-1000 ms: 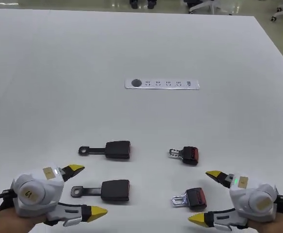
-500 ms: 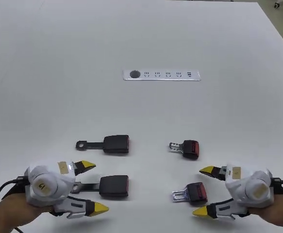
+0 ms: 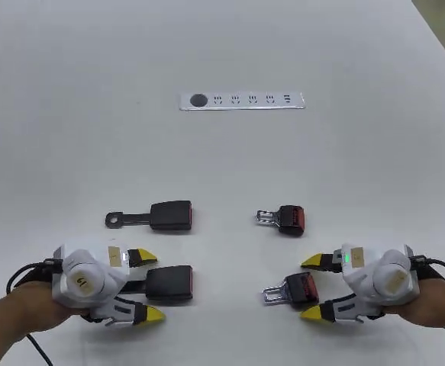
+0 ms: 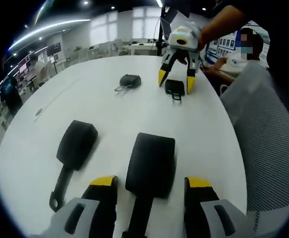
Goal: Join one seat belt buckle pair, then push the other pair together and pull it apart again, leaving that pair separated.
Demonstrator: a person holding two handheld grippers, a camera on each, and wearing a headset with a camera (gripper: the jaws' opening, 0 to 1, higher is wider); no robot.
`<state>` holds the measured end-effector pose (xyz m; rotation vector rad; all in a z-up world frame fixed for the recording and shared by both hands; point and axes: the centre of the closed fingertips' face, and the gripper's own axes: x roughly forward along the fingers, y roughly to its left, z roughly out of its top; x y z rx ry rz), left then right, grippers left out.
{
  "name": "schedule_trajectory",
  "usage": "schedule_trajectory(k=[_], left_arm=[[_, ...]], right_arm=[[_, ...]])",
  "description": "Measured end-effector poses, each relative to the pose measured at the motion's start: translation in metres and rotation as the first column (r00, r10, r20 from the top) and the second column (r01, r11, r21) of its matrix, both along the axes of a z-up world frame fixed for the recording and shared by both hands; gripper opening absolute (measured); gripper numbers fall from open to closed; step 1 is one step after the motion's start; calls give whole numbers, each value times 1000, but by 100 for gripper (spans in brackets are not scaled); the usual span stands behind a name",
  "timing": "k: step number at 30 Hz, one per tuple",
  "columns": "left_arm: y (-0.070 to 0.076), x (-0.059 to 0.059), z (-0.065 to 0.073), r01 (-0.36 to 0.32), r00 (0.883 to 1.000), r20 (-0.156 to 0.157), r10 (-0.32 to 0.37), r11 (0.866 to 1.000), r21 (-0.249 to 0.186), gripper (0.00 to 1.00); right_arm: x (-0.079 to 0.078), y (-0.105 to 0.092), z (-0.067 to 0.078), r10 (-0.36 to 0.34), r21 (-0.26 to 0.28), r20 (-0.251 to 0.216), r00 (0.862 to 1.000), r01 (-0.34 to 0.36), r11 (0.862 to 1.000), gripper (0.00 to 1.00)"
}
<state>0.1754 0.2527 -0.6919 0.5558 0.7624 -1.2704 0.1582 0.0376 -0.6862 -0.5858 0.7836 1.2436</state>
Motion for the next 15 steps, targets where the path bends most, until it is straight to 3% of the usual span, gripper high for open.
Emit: schedule_trajectory(k=[1, 2, 3, 6, 8, 9, 15], left_arm=[[-5, 3, 5, 21, 999, 27, -21, 1000, -12, 55], [-3, 3, 4, 7, 1000, 15, -7, 1000, -5, 54], [-2, 4, 3, 23, 999, 28, -23, 1000, 2, 53], [-2, 1, 0, 49, 999, 18, -49, 999, 1, 49], [-1, -1, -1, 55, 998, 10, -55, 998, 3, 40], [0, 5, -3, 41, 999, 35, -41, 999, 7, 36], [-2, 2, -5, 58, 998, 21, -58, 998, 10, 34]], right_arm=[[1, 0, -1, -4, -7, 4, 1000, 4, 1000, 44], [1, -1, -1, -8, -5, 3, 1000, 8, 1000, 43], [1, 0, -2, -12, -2, 5, 1000, 12, 1000, 42], [0, 3, -2, -5, -5, 22, 1000, 5, 1000, 38], [2, 4, -2, -25, -8, 20, 999, 26, 1000, 37], [3, 4, -2, -39, -8, 21, 999, 39, 999, 37], [3, 7, -1, -93, 7, 23, 995, 93, 996, 36]])
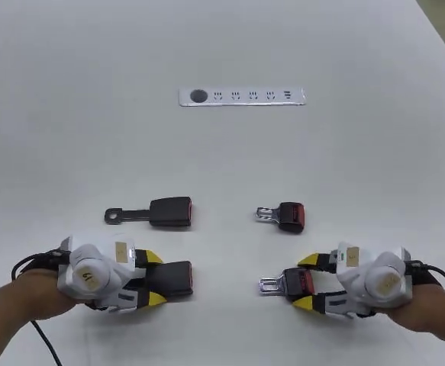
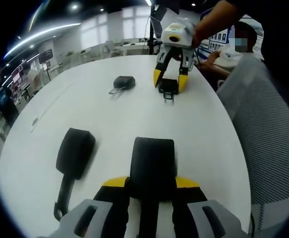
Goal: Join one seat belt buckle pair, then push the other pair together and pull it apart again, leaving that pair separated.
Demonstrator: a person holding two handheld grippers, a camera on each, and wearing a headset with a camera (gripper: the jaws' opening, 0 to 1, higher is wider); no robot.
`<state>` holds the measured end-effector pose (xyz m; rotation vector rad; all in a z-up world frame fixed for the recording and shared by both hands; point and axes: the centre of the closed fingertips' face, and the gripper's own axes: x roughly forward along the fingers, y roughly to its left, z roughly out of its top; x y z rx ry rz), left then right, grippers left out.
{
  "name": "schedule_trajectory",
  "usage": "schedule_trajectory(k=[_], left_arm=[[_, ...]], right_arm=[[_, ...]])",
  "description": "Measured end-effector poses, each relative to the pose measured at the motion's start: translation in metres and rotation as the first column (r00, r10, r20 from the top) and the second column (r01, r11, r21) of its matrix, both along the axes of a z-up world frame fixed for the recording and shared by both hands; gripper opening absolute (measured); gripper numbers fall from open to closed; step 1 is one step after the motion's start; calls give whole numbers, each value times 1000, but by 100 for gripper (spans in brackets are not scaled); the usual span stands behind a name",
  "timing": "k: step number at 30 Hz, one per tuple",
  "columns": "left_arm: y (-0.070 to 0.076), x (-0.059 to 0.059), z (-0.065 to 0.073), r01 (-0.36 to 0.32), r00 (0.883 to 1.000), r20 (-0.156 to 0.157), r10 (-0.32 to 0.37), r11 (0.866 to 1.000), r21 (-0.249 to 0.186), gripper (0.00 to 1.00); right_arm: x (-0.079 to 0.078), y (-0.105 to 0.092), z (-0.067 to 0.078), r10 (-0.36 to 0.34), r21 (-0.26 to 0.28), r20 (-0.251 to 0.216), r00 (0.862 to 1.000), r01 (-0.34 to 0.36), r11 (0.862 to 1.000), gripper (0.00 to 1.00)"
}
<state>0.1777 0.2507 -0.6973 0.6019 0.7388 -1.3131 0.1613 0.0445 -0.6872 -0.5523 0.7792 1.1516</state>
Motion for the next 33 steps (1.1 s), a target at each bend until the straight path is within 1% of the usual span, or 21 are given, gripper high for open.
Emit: schedule_trajectory(k=[6, 8, 13, 14, 18, 21, 22, 23, 26, 33], left_arm=[[-5, -1, 2, 33, 999, -6, -33, 999, 24, 34], [-3, -1, 1, 42, 999, -7, -42, 999, 28, 34], [-3, 0, 2, 48, 999, -14, -47, 998, 33, 34], [-3, 0, 2, 49, 999, -14, -48, 998, 35, 34], [-4, 0, 2, 48, 999, -15, -47, 998, 45, 34], [-3, 2, 1, 47, 999, -17, -46, 998, 51, 34], [-2, 2, 0, 48, 999, -19, -47, 997, 55, 34], [-3, 2, 0, 49, 999, -19, -48, 997, 57, 34], [-3, 1, 3, 52, 999, -19, -51, 997, 64, 34], [-2, 2, 2, 53, 998, -26, -51, 996, 78, 34]], right_arm=[[0, 0, 0, 9, -10, -7, 1000, -9, 1000, 36], [0, 0, 0, 8, -12, -8, 1000, -8, 1000, 36], [2, 0, -2, -14, -2, -18, 1000, 14, 1000, 36], [3, 2, -2, -25, 3, -23, 999, 25, 1000, 36], [7, 12, 0, -11, 6, -18, 1000, 12, 1000, 36], [8, 22, 2, 4, 5, -3, 1000, -4, 1000, 36], [9, 23, 2, 7, 8, -7, 1000, -7, 1000, 36], [11, 23, 1, 10, 12, -8, 1000, -10, 1000, 36], [15, 31, -2, 15, 10, -2, 1000, -15, 1000, 36], [15, 52, -6, 17, 17, -4, 1000, -17, 1000, 35]])
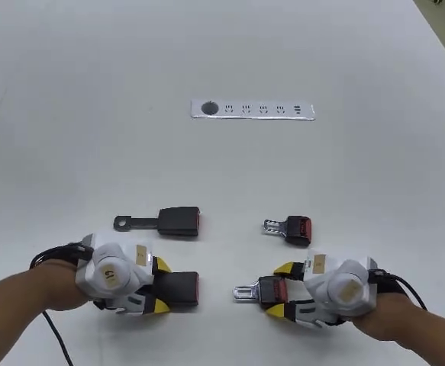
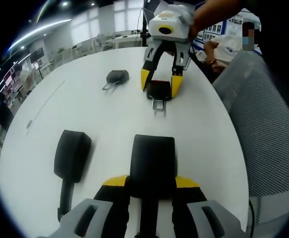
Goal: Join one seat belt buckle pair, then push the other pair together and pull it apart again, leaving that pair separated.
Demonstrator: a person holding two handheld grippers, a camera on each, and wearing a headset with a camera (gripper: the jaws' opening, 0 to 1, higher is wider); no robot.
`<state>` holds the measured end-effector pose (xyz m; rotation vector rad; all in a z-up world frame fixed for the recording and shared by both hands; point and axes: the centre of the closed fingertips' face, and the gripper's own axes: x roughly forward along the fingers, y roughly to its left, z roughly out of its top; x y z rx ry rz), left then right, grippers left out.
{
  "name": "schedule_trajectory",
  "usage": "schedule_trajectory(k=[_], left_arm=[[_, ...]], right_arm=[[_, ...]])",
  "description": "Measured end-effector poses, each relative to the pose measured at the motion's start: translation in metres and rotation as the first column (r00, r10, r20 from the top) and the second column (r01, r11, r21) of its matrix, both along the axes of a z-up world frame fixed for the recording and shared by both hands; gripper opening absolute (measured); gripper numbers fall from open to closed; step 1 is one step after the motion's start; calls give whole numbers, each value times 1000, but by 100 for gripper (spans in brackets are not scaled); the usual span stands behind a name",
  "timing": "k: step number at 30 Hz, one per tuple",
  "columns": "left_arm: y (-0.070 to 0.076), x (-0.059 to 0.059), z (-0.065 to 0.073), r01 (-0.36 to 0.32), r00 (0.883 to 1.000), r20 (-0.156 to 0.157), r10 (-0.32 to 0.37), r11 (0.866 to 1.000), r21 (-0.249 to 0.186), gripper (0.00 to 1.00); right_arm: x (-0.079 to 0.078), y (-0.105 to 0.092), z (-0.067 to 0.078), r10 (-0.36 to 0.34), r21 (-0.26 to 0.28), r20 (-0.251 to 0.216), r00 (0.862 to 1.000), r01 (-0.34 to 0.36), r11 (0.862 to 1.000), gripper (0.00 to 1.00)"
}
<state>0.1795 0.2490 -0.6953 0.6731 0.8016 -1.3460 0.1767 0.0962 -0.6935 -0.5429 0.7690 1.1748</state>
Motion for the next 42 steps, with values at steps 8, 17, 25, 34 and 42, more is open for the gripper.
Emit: schedule_trajectory(k=[8, 17, 25, 34, 42], left_arm=[[2, -1, 0, 1, 1000, -7, 0, 1000, 15, 34], [2, -2, 0, 11, 1000, -8, -11, 1000, 25, 34], [3, -3, 1, 9, 1000, -10, -9, 1000, 29, 34], [2, -3, 2, 10, 1000, -9, -9, 999, 37, 33], [1, -2, 2, 53, 999, -9, -52, 996, 74, 33]], right_arm=[[4, 25, -4, -17, 6, 4, 1000, 17, 1000, 35], [4, 54, -7, -25, 22, 16, 1000, 24, 999, 35], [3, 72, -6, -18, 54, 14, 1000, 18, 998, 35], [3, 74, -3, -32, 59, 4, 999, 31, 998, 35], [4, 86, -1, -48, 79, -17, 999, 49, 996, 35]])
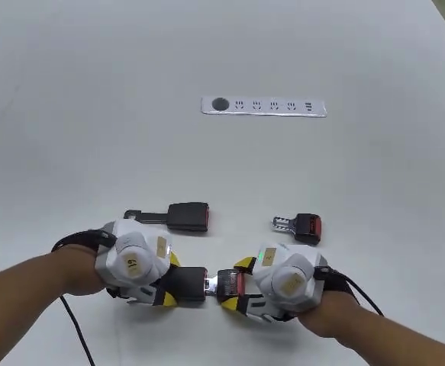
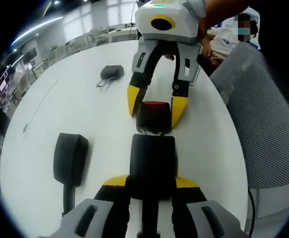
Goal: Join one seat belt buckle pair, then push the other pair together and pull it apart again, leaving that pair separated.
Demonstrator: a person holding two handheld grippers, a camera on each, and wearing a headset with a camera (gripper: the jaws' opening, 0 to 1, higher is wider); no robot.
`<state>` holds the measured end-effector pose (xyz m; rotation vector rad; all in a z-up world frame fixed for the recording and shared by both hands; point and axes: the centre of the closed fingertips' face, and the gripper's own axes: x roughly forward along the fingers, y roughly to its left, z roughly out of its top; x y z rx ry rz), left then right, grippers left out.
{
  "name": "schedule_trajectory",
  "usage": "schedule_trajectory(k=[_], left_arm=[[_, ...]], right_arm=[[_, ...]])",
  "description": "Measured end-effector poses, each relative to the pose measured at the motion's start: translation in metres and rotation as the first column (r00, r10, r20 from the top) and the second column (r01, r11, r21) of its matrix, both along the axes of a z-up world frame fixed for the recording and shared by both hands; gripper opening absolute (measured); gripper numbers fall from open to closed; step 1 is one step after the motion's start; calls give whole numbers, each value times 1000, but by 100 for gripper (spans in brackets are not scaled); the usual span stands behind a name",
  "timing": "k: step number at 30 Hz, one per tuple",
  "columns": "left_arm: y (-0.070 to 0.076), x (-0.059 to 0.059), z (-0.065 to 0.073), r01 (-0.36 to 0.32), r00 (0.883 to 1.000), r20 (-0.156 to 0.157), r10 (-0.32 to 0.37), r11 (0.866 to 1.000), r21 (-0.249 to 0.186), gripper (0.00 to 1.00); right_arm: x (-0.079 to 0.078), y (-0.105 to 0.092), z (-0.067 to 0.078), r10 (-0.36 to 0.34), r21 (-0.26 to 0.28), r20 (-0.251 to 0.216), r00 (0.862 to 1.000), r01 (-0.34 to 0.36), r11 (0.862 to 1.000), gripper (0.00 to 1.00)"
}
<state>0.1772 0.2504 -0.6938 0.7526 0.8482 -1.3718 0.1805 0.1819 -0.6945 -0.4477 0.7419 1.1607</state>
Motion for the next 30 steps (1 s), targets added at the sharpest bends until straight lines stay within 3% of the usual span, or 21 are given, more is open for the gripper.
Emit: schedule_trajectory(k=[15, 18, 30], left_arm=[[3, 1, -1, 46, 999, -13, -45, 999, 27, 33], [3, 1, 0, 34, 999, -11, -33, 999, 26, 33], [2, 2, -1, -2, 1000, -16, 3, 1000, 24, 33]], right_arm=[[-1, 9, -1, 7, -15, 9, 1000, -7, 1000, 34], [-2, 8, -6, 16, -23, 9, 1000, -16, 1000, 34], [2, 7, -6, 39, -33, 27, 999, -39, 999, 34]])
